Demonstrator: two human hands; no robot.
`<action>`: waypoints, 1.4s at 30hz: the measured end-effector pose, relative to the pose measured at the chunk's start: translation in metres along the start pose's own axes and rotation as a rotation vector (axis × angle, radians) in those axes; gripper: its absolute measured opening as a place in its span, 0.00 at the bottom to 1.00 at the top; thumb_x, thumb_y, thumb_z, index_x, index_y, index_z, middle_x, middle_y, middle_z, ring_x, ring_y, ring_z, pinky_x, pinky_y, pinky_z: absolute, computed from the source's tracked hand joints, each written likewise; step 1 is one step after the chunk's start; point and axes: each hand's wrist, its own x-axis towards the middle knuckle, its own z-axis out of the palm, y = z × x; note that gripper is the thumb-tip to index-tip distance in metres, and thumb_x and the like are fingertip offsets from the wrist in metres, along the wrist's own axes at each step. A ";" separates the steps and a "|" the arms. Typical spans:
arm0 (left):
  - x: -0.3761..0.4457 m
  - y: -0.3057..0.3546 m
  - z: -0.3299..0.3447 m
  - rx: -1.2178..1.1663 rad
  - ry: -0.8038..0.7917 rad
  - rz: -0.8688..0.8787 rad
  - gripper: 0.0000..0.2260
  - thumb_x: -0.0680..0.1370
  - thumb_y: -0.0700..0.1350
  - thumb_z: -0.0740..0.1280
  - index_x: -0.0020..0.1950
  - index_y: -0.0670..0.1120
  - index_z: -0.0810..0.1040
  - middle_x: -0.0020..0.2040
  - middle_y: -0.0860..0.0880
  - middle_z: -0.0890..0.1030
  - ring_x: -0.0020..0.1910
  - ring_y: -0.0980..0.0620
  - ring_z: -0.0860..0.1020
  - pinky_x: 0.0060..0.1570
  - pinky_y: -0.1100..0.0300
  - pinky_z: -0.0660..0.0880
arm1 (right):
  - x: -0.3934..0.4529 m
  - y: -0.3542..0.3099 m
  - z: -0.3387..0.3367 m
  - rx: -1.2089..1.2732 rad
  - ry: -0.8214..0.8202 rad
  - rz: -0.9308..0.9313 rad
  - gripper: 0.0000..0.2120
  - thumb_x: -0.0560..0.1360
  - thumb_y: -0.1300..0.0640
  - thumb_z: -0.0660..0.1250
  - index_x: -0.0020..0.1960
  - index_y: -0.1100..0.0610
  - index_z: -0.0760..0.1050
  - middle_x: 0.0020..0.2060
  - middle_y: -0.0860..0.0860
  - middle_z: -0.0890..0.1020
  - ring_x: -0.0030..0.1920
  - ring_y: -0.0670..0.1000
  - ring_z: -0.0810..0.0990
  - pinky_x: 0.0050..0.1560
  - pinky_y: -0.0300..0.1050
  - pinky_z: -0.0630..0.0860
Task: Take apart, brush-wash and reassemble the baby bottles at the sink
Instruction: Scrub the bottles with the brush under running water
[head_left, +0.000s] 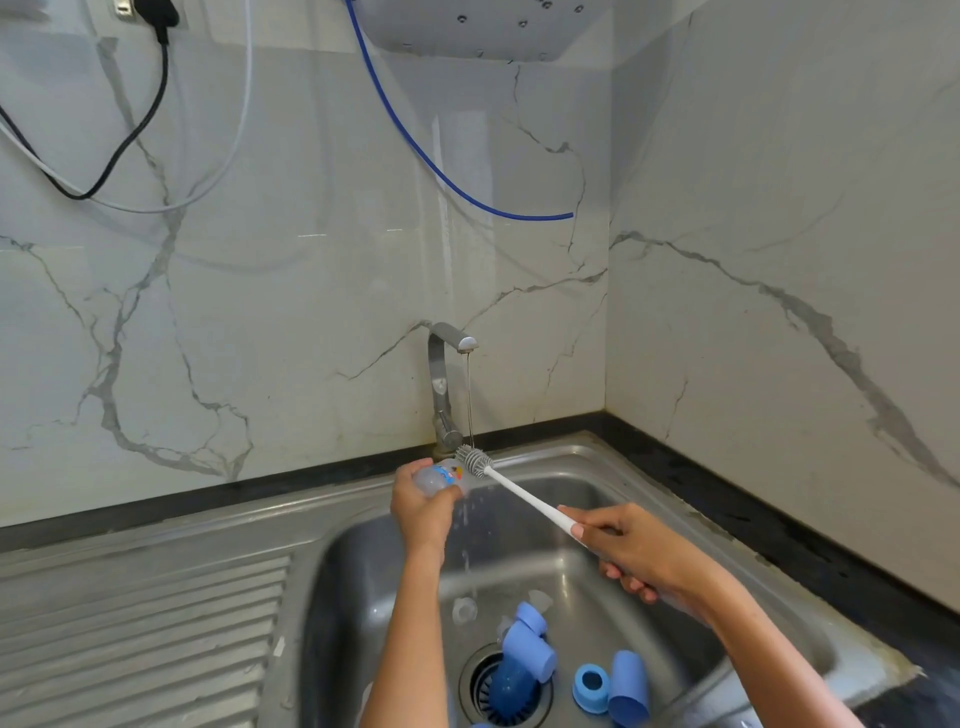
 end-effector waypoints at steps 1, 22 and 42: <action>0.001 -0.001 0.000 0.059 -0.029 0.045 0.22 0.66 0.29 0.73 0.55 0.44 0.75 0.53 0.43 0.77 0.47 0.47 0.76 0.43 0.60 0.75 | 0.002 0.001 0.001 -0.045 0.013 -0.004 0.16 0.81 0.50 0.59 0.68 0.41 0.69 0.29 0.49 0.72 0.23 0.42 0.65 0.23 0.35 0.65; 0.022 -0.014 -0.005 -0.719 -0.230 -0.440 0.19 0.79 0.50 0.64 0.65 0.39 0.72 0.57 0.41 0.78 0.51 0.48 0.78 0.49 0.58 0.76 | -0.001 0.010 -0.039 0.117 0.043 -0.009 0.14 0.80 0.52 0.62 0.65 0.46 0.76 0.25 0.48 0.71 0.22 0.44 0.62 0.21 0.37 0.61; 0.024 0.008 0.022 -0.473 -0.320 -0.584 0.12 0.81 0.50 0.62 0.58 0.43 0.71 0.51 0.39 0.77 0.47 0.43 0.77 0.45 0.45 0.76 | 0.000 0.022 -0.049 -0.080 -0.022 0.017 0.13 0.80 0.52 0.63 0.62 0.43 0.78 0.25 0.49 0.72 0.21 0.44 0.64 0.22 0.37 0.61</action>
